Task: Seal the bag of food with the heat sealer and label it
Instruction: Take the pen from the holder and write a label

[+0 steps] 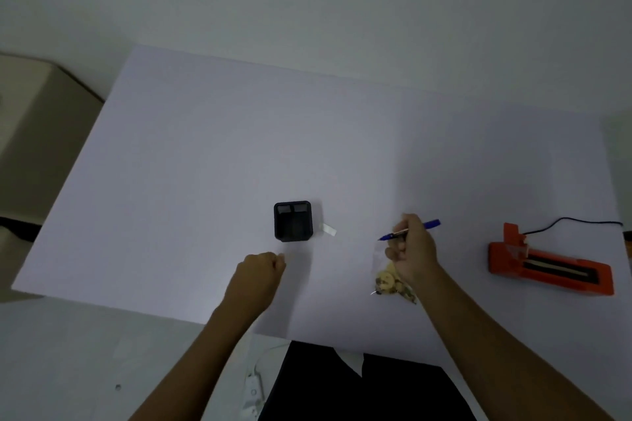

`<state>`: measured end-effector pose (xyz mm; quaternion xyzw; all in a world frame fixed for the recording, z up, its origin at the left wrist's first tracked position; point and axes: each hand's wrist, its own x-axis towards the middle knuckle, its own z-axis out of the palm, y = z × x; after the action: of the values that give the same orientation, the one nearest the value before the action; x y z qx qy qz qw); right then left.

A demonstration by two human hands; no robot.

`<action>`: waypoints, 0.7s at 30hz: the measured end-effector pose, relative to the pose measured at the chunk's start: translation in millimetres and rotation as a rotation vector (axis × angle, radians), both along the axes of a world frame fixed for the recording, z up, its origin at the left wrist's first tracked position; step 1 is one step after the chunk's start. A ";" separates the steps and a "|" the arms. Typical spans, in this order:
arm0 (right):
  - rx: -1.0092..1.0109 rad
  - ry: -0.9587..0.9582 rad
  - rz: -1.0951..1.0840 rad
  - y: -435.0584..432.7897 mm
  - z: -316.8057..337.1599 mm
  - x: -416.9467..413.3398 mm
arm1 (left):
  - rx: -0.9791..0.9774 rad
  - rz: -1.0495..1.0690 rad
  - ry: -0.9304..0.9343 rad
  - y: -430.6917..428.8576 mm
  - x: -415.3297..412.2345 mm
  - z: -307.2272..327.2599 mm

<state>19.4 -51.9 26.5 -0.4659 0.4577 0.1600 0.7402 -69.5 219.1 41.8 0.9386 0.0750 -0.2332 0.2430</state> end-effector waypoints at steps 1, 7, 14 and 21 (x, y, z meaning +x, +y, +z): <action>0.002 -0.014 0.045 7.1 -0.2 -3.1 | 0.090 -0.047 0.091 0.6 -0.7 -14.4; -0.044 0.070 0.135 32.5 -18.0 -31.6 | 0.232 -0.105 0.125 -7.2 8.5 -61.6; -0.046 0.109 0.143 21.7 -23.8 -48.6 | 0.204 -0.008 0.148 -6.6 2.7 -90.0; -0.042 0.108 0.154 14.7 -23.4 -47.1 | 0.197 -0.012 0.129 -10.4 -0.5 -97.4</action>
<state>-27.7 -37.2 3.1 -0.5058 0.4633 0.2317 0.6898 -70.0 208.7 -55.6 0.9414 0.1073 -0.2860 0.1428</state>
